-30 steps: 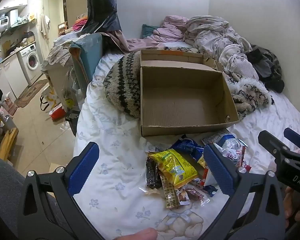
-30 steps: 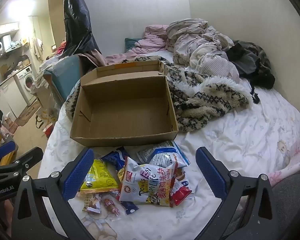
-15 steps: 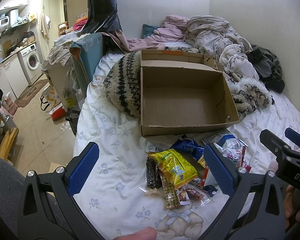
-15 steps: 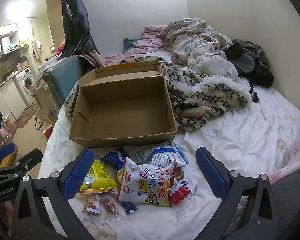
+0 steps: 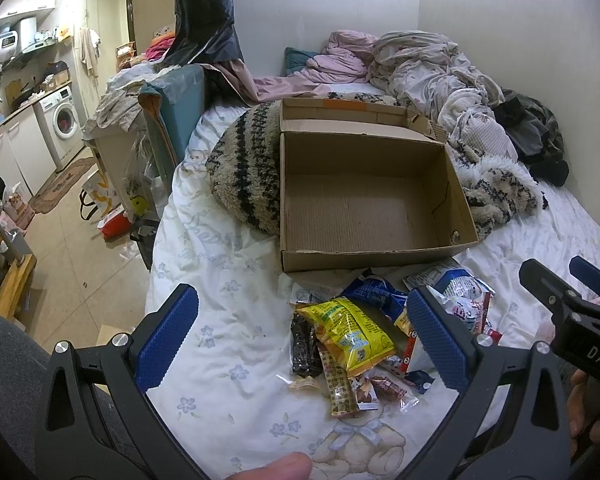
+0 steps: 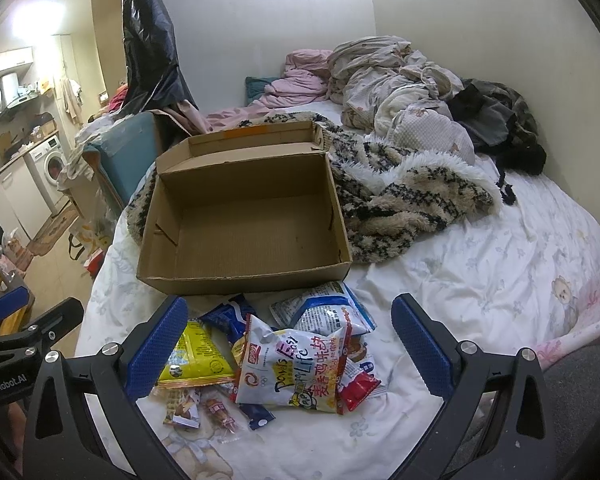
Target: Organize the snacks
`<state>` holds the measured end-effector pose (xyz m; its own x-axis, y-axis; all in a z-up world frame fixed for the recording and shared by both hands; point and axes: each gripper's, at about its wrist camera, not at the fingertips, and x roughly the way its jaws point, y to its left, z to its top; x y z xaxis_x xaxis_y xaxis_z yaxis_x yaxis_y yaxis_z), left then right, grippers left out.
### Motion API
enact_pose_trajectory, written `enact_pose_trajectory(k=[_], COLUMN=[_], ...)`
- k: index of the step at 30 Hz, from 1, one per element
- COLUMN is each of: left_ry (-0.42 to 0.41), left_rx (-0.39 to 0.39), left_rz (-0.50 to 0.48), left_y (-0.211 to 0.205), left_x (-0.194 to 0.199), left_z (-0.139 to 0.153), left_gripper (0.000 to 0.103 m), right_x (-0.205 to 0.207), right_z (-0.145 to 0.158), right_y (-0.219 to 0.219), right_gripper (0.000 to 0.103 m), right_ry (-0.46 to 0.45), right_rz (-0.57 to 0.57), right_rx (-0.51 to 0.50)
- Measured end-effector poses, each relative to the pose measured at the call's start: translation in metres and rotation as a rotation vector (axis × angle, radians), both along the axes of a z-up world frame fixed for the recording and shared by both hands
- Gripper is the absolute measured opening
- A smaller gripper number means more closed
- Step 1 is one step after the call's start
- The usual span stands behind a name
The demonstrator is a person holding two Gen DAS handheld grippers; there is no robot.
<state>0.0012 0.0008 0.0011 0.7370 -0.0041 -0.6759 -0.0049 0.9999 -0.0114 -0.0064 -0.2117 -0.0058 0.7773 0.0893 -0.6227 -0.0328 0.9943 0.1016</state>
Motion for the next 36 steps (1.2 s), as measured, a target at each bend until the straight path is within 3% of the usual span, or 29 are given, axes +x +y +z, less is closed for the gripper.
enact_pose_trajectory(k=[36], left_ry=[0.017], left_rx=[0.004], left_rz=[0.030], left_y=[-0.0015], left_x=[0.0010], left_z=[-0.0031], left_gripper=[0.103], right_x=[0.0006], right_z=[-0.0030], right_y=[0.0024], right_gripper=[0.103], right_ry=[0.019], right_rz=[-0.002], right_rx=[0.004])
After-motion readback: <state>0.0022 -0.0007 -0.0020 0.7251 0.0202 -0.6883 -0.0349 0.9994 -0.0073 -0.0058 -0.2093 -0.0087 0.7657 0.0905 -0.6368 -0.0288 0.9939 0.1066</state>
